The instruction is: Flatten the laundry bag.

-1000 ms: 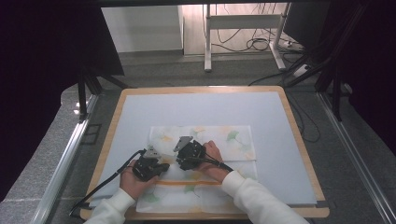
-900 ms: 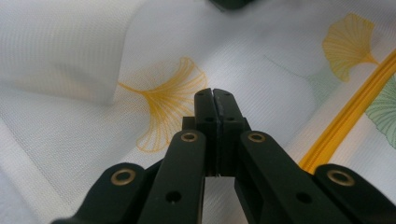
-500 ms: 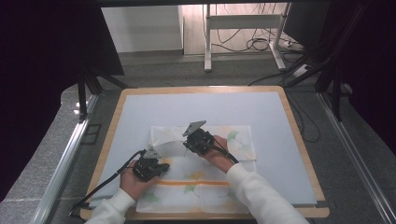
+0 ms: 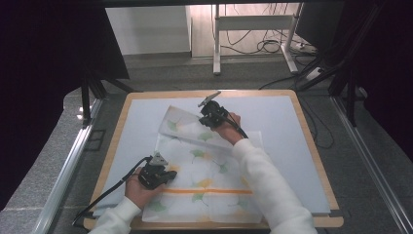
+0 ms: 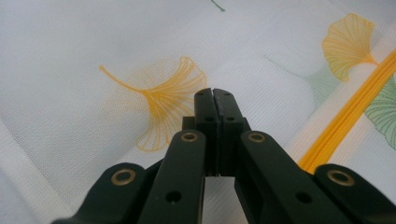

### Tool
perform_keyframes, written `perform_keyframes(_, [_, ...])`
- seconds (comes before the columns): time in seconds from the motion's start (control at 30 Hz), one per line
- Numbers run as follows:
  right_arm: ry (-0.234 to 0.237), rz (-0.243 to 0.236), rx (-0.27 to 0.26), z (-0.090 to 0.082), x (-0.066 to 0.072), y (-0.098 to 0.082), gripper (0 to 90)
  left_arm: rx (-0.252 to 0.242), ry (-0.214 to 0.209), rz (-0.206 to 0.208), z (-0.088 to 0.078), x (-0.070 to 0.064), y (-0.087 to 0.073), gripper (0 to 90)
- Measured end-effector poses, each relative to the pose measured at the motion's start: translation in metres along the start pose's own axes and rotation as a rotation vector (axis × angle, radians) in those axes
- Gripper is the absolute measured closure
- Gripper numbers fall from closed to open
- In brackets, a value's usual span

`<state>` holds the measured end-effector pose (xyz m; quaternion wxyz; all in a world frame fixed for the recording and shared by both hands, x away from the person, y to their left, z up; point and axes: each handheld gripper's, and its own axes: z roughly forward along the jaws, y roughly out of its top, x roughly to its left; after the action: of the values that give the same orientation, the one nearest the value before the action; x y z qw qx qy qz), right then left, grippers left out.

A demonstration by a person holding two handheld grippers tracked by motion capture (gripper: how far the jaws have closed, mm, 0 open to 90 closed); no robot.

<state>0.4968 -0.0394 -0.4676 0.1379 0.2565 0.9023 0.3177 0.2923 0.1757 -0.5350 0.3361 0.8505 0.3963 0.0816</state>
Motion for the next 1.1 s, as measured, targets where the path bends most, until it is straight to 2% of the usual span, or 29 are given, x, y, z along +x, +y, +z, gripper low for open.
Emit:
perform_keyframes(0.07, [-0.042, -0.01, 0.02, 0.011, -0.013, 0.007, 88.0, -0.003, -0.003, -0.005, 0.0, 0.0, 0.0, 90.0])
perform_keyframes(0.1, [-0.089, -0.007, 0.032, 0.02, -0.023, 0.012, 79.8, -0.003, -0.005, -0.006, 0.0, 0.0, 0.0, 90.0])
perform_keyframes(0.13, [-0.14, -0.007, 0.037, 0.025, -0.029, 0.016, 66.7, -0.002, -0.005, -0.004, 0.0, 0.0, 0.0, 90.0])
perform_keyframes(0.17, [-0.192, -0.017, 0.038, 0.026, -0.034, 0.02, 62.4, -0.005, -0.006, -0.004, 0.0, 0.001, 0.0, 90.0])
perform_keyframes(0.27, [-0.192, 0.006, -0.019, 0.01, -0.037, 0.031, 58.1, -0.005, -0.015, -0.002, 0.001, 0.002, 0.0, 90.0])
perform_keyframes(0.33, [-0.16, -0.003, -0.031, -0.007, -0.03, 0.032, 51.0, -0.003, -0.023, -0.003, 0.001, 0.003, 0.001, 90.0])
perform_keyframes(0.37, [-0.16, -0.003, -0.031, -0.007, -0.03, 0.032, 51.0, -0.003, -0.023, -0.003, 0.001, 0.003, 0.001, 90.0])
perform_keyframes(0.4, [-0.125, -0.005, -0.04, -0.026, -0.02, 0.025, 44.9, -0.004, -0.02, -0.001, 0.001, 0.003, 0.0, 90.0])
perform_keyframes(0.43, [-0.113, -0.007, -0.043, -0.036, -0.015, 0.018, 43.7, -0.006, -0.015, 0.001, 0.001, 0.002, 0.0, 90.0])
perform_keyframes(0.53, [-0.098, 0.018, -0.029, -0.065, -0.007, -0.012, 40.7, -0.004, -0.009, 0.002, 0.001, 0.001, 0.0, 90.0])
perform_keyframes(0.57, [-0.107, 0.029, -0.025, -0.075, -0.006, -0.024, 40.3, -0.004, -0.009, 0.002, 0.001, 0.001, 0.0, 90.0])
perform_keyframes(0.67, [-0.106, 0.073, -0.017, -0.102, -0.009, -0.06, 38.5, -0.005, -0.007, -0.002, 0.001, 0.001, 0.0, 90.0])
perform_keyframes(0.73, [-0.108, 0.091, -0.011, -0.115, -0.012, -0.08, 37.0, -0.003, -0.01, -0.003, 0.001, 0.001, 0.0, 90.0])
perform_keyframes(0.8, [-0.127, 0.131, -0.018, -0.13, -0.018, -0.107, 35.7, -0.002, -0.009, -0.004, 0.001, 0.001, 0.0, 90.0])
perform_keyframes(0.97, [-0.143, 0.213, -0.039, -0.147, -0.035, -0.148, 34.9, 0.001, -0.012, -0.007, 0.001, 0.002, 0.001, 90.0])
perform_keyframes(1.0, [-0.149, 0.238, -0.041, -0.149, -0.041, -0.157, 34.8, 0.001, -0.012, -0.006, 0.001, 0.002, 0.001, 90.0])
perform_keyframes(1.03, [-0.149, 0.238, -0.041, -0.149, -0.041, -0.157, 34.8, 0.001, -0.012, -0.006, 0.001, 0.002, 0.001, 90.0])
perform_keyframes(1.07, [-0.155, 0.276, -0.028, -0.149, -0.051, -0.168, 34.7, 0.001, -0.009, -0.005, 0.001, 0.001, 0.001, 90.0])
perform_keyframes(1.1, [-0.148, 0.29, -0.029, -0.148, -0.055, -0.171, 35.1, 0.001, -0.009, -0.005, 0.001, 0.001, 0.001, 90.0])
